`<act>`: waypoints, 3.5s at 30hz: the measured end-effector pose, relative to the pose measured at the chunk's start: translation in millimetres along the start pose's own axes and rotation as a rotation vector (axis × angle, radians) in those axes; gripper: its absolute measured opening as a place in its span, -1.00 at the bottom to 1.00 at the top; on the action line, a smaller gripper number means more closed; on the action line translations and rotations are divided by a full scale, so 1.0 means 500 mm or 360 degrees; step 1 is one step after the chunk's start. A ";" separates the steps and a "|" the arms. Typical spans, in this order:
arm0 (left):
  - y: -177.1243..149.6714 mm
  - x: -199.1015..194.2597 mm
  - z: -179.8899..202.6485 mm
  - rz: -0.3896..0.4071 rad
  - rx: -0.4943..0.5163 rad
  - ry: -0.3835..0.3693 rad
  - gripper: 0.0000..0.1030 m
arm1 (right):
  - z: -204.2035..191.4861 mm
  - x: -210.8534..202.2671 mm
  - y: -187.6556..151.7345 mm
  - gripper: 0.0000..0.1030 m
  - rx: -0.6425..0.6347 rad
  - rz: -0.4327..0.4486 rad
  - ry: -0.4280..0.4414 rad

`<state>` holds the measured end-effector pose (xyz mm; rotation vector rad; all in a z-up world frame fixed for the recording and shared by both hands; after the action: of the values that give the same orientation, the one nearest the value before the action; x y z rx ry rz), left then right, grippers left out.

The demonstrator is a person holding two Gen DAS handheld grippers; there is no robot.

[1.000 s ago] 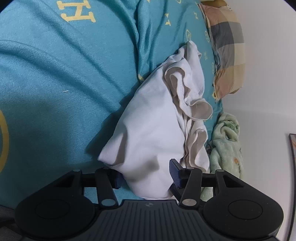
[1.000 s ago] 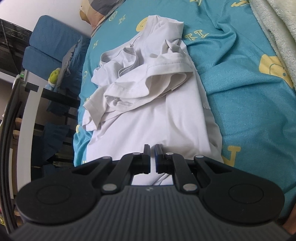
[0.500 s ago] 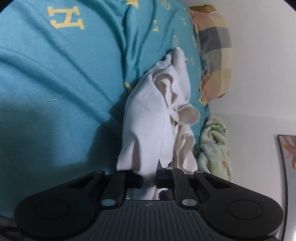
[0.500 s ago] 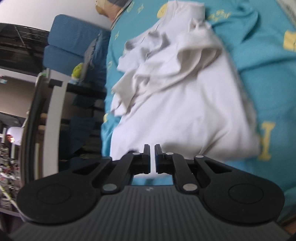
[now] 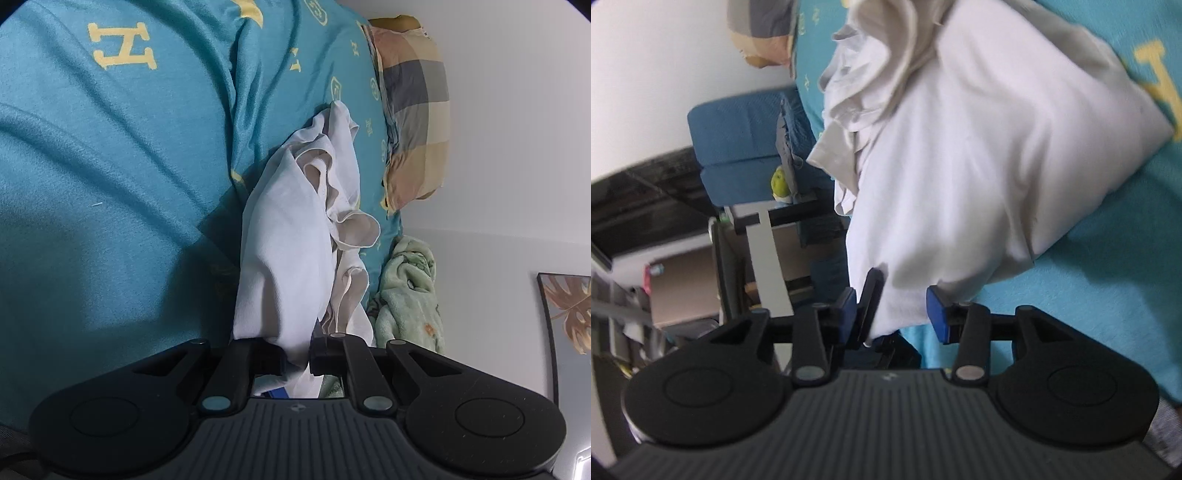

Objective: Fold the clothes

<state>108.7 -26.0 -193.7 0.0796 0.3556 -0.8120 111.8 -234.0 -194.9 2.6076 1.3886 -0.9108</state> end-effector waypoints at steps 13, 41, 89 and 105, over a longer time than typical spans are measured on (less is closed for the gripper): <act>0.010 -0.026 0.015 0.0012 0.0008 -0.0038 -0.80 | -0.007 0.022 -0.037 -0.10 0.0015 -0.0139 0.0037; 0.020 -0.148 0.061 0.0175 0.0032 -0.0186 -0.83 | -0.005 -0.150 0.062 -0.76 -0.0122 0.0829 -0.0244; 0.221 0.081 0.044 0.0107 0.0113 0.0110 -0.81 | -0.061 -0.029 0.295 -0.73 -0.0113 0.0656 -0.0443; 0.142 0.058 0.216 0.0203 0.1179 0.0246 0.46 | -0.180 -0.081 0.202 0.65 -0.0889 0.0924 -0.0434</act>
<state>208.6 -19.6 -107.1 0.8518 0.1762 -0.7778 215.5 -296.5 -122.1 2.1534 0.6294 -0.6373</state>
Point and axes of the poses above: each gripper's, at about its wrist camera, not at the fingertips, and x roughly the way its jaws point, z to its right, y to its top, the point moved 8 cm from there along x, roughly the way its jaws point, and after that the axes turned 9 degrees about -y, right-handed, at the moved point
